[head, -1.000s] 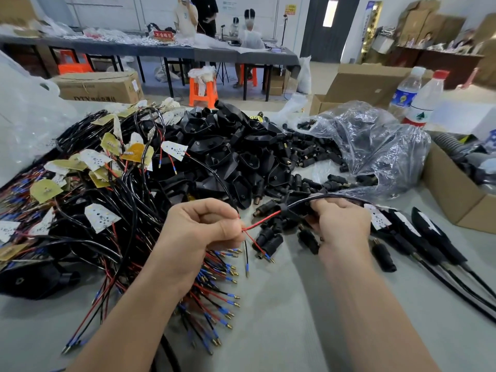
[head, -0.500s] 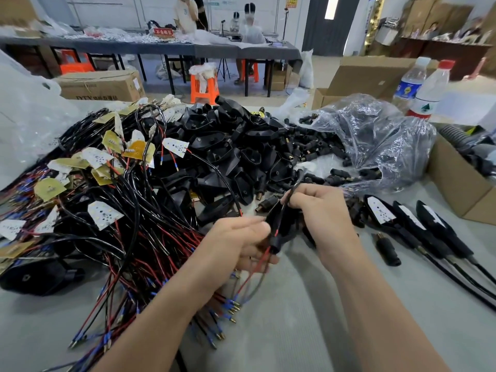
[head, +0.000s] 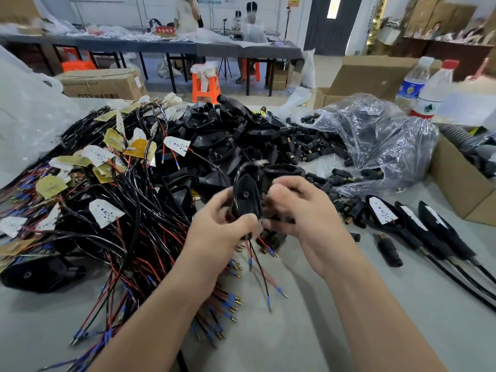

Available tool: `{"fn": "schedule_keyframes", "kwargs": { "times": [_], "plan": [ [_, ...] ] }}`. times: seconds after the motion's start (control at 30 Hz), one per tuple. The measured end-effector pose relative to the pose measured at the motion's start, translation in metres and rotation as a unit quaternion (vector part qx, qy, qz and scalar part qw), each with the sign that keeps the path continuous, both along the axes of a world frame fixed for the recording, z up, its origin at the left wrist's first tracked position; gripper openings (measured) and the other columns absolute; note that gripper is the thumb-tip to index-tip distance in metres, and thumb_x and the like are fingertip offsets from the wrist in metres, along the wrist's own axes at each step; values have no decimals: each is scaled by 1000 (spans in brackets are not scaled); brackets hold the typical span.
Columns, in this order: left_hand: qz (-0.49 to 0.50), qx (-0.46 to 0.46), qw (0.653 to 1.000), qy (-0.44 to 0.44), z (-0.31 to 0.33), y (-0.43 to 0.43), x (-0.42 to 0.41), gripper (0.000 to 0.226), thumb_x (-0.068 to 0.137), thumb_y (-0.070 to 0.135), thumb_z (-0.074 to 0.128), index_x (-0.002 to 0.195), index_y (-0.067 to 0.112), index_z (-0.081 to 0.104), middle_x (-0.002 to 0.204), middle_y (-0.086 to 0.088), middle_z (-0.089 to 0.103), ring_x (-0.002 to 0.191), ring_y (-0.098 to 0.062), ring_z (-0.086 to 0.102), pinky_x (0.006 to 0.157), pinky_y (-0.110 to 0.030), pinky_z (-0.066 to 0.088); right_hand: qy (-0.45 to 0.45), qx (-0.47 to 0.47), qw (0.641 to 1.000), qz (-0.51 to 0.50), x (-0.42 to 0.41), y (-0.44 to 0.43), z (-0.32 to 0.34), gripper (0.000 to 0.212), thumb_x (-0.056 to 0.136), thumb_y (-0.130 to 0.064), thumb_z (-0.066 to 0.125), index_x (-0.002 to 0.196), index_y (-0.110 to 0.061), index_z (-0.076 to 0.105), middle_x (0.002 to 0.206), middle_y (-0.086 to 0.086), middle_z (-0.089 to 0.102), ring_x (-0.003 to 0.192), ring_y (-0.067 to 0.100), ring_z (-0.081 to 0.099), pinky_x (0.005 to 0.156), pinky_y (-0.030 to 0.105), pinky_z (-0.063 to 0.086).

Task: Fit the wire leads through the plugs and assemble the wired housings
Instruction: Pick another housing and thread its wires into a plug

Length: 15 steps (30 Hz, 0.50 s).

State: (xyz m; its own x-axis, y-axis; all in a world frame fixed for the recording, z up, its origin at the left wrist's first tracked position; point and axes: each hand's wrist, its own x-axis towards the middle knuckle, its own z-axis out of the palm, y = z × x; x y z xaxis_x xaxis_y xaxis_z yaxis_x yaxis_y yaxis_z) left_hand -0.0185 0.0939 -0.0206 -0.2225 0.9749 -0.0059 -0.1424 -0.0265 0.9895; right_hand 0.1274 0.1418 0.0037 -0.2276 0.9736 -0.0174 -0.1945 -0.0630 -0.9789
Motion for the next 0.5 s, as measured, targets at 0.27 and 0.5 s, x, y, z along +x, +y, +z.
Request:
{"fn": "schedule_keyframes", "kwargs": {
  "times": [0.27, 0.5],
  "plan": [
    [149, 89, 985, 10, -7, 1, 3, 12, 78, 17, 75, 86, 26, 76, 85, 0, 79, 77, -18, 77, 61, -25, 58, -74, -30, 973, 215, -13, -16, -6, 37, 84, 8, 57, 117, -9, 61, 76, 13, 54, 64, 24, 55, 53, 26, 49],
    [6, 67, 997, -39, -6, 1, -7, 35, 70, 5, 68, 104, 13, 70, 102, -24, 75, 96, -37, 75, 85, -49, 60, -173, 51, 980, 88, -11, -7, -13, 12, 96, -14, 64, 99, -21, 72, 53, 4, 59, 46, 14, 46, 44, 21, 37]
  ]
}}
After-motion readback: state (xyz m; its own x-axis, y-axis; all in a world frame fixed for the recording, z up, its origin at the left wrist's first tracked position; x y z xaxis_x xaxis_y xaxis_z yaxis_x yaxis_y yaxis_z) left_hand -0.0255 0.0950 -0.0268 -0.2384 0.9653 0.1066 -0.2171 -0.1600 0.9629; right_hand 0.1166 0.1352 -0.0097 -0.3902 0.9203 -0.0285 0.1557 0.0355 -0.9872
